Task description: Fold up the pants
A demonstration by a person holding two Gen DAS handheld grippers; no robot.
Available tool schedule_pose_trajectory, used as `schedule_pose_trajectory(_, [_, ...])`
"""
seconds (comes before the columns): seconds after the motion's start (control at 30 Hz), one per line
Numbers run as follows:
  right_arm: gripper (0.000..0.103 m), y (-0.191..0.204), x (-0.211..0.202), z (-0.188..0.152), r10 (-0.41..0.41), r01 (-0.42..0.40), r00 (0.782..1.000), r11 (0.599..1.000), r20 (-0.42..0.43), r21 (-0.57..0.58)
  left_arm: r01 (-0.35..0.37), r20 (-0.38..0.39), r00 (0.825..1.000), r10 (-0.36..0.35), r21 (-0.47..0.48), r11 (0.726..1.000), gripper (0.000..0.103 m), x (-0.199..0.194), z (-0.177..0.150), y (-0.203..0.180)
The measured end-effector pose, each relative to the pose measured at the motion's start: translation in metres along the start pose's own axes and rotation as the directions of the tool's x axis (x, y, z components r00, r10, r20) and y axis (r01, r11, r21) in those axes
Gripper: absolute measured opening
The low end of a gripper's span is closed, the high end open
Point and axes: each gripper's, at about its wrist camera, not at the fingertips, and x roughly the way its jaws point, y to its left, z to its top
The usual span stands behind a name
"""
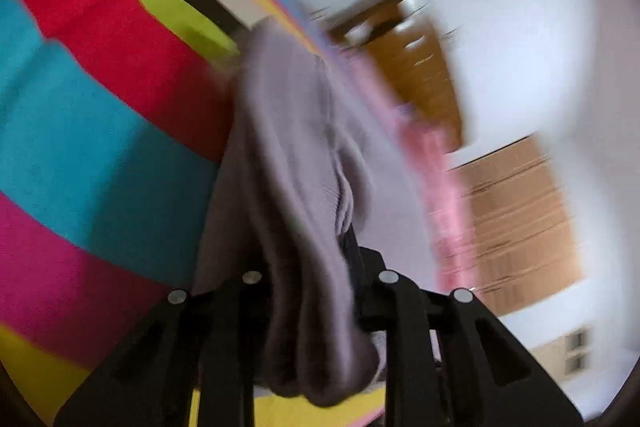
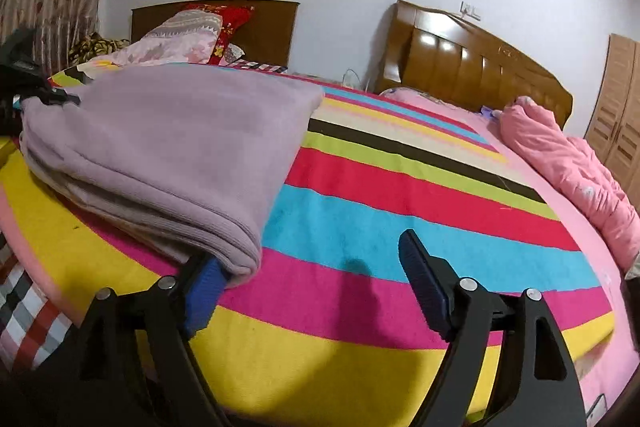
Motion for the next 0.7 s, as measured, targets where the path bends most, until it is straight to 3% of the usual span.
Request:
schedule_pose_trajectory(0.1, [0.081, -0.005, 0.003, 0.003, 0.018, -0.018, 1.000, 1.000, -0.018, -0.003, -0.104, 0.016, 0.995, 0.102, 0.086, 0.991, 0.026, 0.007, -0.003, -0.020])
schedule_pose_trajectory(0.33, [0.086, -0.002, -0.001, 0.001, 0.037, -0.036, 0.999, 0.998, -0.016, 0.049, -0.048, 0.035, 0.998, 0.047, 0.051, 0.998, 0.030, 0.003, -0.008, -0.009])
schedule_pose_trajectory(0.43, [0.086, -0.008, -0.006, 0.002, 0.094, -0.092, 0.995, 0.995, -0.040, 0.050, -0.067, 0.059, 0.996, 0.065, 0.022, 0.998, 0.051, -0.007, -0.008, -0.017])
schedule_pose_trajectory(0.5, [0.086, -0.013, -0.020, 0.000, 0.143, -0.141, 0.989, 0.989, -0.038, 0.036, -0.149, 0.166, 0.976, 0.142, 0.035, 0.988, 0.083, -0.029, -0.008, -0.033])
schedule_pose_trajectory(0.53, [0.086, -0.014, -0.028, -0.002, 0.150, -0.149, 0.988, 0.988, -0.031, 0.029, -0.246, 0.254, 0.940, 0.226, 0.049, 0.968, 0.086, -0.044, -0.011, -0.045])
schedule_pose_trajectory(0.6, [0.079, -0.018, -0.045, -0.003, 0.157, -0.157, 0.988, 0.987, -0.004, 0.034, -0.339, 0.335, 0.895, 0.295, 0.082, 0.937, 0.086, -0.059, -0.018, -0.063])
schedule_pose_trajectory(0.67, [0.078, -0.021, -0.053, 0.006, 0.138, -0.139, 0.990, 0.989, 0.031, 0.057, -0.371, 0.370, 0.879, 0.301, 0.135, 0.919, 0.086, -0.064, -0.024, -0.084])
schedule_pose_trajectory(0.7, [0.078, -0.021, -0.054, 0.012, 0.133, -0.136, 0.990, 0.989, 0.049, 0.065, -0.379, 0.370, 0.881, 0.295, 0.180, 0.908, 0.086, -0.061, -0.028, -0.096])
